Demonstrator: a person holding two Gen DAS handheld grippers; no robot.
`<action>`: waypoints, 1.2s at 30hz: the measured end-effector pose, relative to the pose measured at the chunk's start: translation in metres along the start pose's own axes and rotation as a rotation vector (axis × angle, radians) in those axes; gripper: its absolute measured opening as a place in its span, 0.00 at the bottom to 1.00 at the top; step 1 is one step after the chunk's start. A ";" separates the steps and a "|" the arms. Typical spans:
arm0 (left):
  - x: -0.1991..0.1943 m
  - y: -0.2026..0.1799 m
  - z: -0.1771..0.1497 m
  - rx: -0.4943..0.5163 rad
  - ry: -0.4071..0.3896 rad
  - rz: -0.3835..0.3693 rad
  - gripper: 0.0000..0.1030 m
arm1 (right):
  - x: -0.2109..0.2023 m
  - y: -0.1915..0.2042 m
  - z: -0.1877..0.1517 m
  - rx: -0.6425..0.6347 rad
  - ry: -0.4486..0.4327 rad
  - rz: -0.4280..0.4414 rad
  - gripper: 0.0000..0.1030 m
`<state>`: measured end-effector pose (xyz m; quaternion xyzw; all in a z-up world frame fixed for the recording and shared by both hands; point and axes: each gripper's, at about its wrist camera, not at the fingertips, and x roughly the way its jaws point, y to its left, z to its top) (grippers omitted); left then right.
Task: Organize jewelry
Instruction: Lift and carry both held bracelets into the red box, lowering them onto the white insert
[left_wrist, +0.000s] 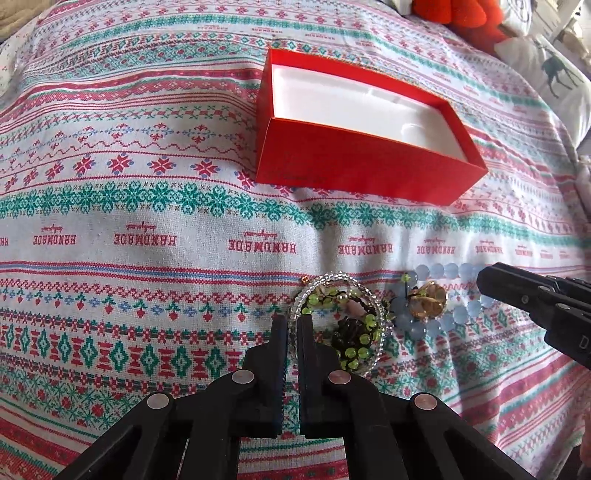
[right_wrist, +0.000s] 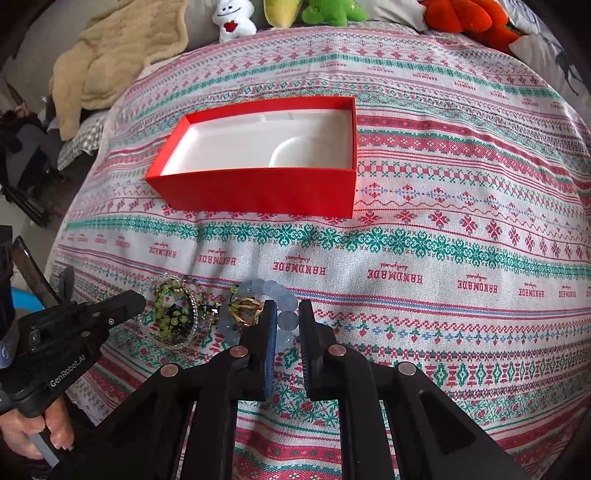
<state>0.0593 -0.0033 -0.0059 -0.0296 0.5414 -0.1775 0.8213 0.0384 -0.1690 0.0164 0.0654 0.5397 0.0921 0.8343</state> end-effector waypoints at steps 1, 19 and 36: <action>-0.005 0.004 -0.002 -0.001 -0.002 -0.006 0.00 | -0.006 -0.001 -0.001 0.000 -0.008 0.003 0.12; -0.064 -0.026 0.054 0.096 -0.118 -0.043 0.00 | -0.087 0.005 0.045 -0.010 -0.164 0.025 0.12; -0.017 -0.034 0.124 0.004 -0.176 -0.242 0.00 | -0.066 0.001 0.110 0.018 -0.267 0.087 0.12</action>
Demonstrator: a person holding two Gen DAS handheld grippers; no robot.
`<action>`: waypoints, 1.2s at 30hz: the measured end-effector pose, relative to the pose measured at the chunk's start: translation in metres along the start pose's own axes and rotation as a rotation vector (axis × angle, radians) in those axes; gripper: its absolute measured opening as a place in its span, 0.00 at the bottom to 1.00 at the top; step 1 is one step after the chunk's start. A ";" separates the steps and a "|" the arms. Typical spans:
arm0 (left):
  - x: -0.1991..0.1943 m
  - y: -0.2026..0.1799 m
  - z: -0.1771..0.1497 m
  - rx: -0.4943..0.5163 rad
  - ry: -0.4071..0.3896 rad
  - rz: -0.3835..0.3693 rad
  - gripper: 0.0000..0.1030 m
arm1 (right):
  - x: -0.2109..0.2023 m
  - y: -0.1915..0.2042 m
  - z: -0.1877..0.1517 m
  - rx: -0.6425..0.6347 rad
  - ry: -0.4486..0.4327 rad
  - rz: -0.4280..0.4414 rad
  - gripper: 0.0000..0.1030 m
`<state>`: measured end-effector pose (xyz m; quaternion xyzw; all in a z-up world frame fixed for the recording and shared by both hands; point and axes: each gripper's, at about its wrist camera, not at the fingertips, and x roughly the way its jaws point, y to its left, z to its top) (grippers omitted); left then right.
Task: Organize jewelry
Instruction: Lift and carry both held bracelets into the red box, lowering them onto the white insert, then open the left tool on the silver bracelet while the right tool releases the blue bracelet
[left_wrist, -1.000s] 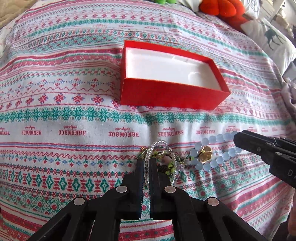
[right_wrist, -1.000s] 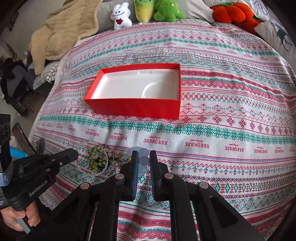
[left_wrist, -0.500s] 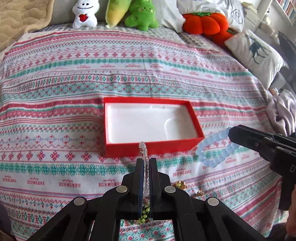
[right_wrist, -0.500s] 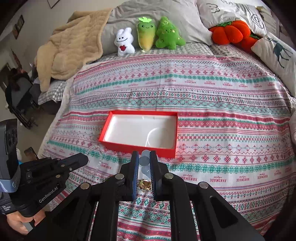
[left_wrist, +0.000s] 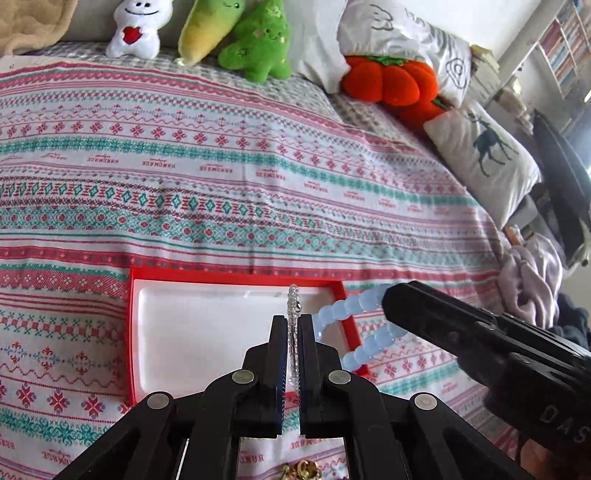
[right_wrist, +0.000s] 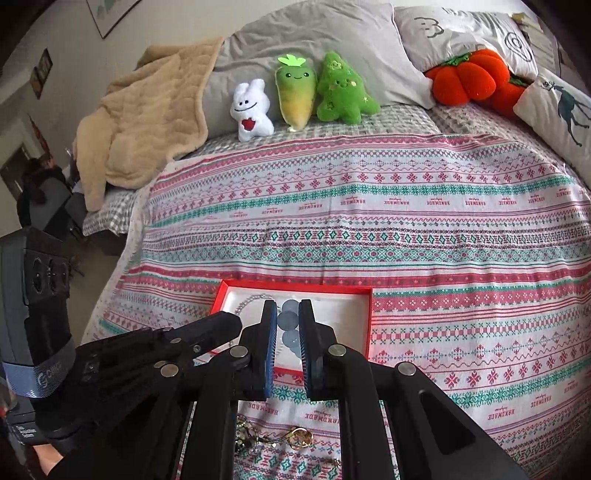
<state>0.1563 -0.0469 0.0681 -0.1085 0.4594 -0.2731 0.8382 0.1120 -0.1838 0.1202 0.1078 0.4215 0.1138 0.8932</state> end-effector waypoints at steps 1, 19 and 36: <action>0.006 0.005 0.001 -0.010 0.008 0.018 0.00 | 0.004 0.000 0.002 0.004 0.001 0.008 0.12; 0.037 0.023 -0.004 0.090 0.045 0.284 0.00 | 0.061 -0.035 -0.008 0.019 0.096 -0.073 0.12; -0.002 0.002 -0.022 0.159 0.022 0.329 0.65 | 0.020 -0.038 -0.024 -0.016 0.078 -0.111 0.41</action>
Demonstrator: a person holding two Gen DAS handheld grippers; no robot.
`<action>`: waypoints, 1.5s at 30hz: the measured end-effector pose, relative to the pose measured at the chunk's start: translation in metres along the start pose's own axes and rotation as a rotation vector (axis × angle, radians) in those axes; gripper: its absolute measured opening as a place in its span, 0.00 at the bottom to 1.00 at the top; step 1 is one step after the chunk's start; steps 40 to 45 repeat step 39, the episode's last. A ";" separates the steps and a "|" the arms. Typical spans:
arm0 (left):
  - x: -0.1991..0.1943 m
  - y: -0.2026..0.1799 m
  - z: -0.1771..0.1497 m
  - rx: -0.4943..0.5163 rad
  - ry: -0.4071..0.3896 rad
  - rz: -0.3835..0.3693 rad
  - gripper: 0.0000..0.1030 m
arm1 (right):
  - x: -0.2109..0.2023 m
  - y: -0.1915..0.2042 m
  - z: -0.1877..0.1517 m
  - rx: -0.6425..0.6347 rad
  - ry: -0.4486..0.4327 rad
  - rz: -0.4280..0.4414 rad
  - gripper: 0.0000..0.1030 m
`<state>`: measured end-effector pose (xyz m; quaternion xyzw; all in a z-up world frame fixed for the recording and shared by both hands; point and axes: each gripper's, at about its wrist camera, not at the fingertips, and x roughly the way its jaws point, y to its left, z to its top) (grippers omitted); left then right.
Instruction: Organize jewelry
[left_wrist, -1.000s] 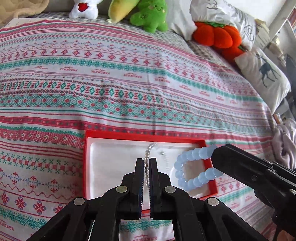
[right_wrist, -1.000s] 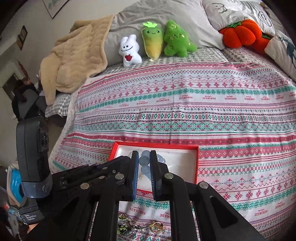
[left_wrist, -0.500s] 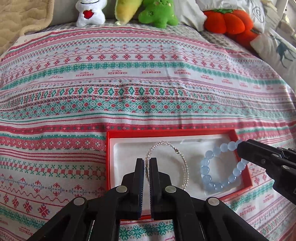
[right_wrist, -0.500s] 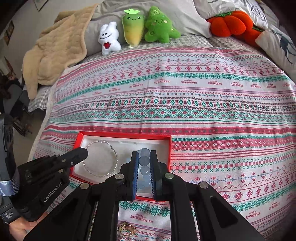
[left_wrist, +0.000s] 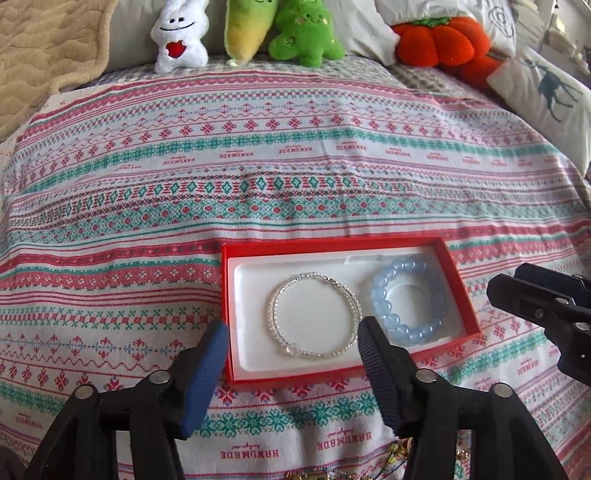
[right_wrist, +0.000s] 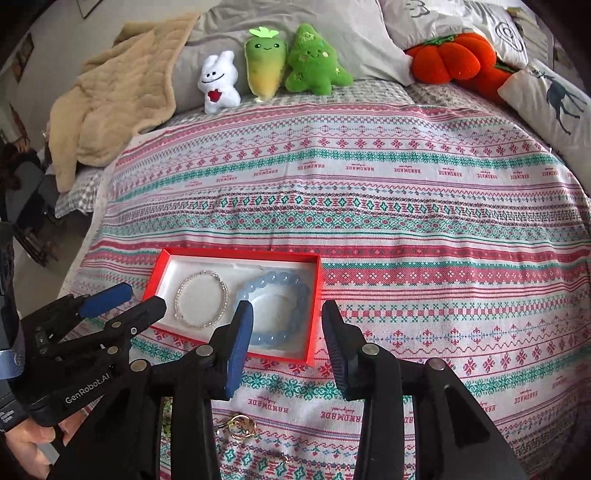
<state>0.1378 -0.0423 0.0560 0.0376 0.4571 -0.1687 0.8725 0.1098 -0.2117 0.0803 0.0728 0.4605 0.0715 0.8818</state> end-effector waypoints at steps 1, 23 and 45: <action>-0.004 0.000 -0.003 0.003 -0.002 0.004 0.71 | -0.003 0.000 -0.002 -0.006 -0.002 -0.005 0.41; -0.037 0.014 -0.077 -0.031 -0.001 0.155 0.98 | -0.029 0.003 -0.071 -0.025 0.022 -0.122 0.76; 0.001 0.029 -0.104 -0.059 0.003 0.223 0.98 | 0.009 0.007 -0.107 -0.039 0.044 -0.237 0.85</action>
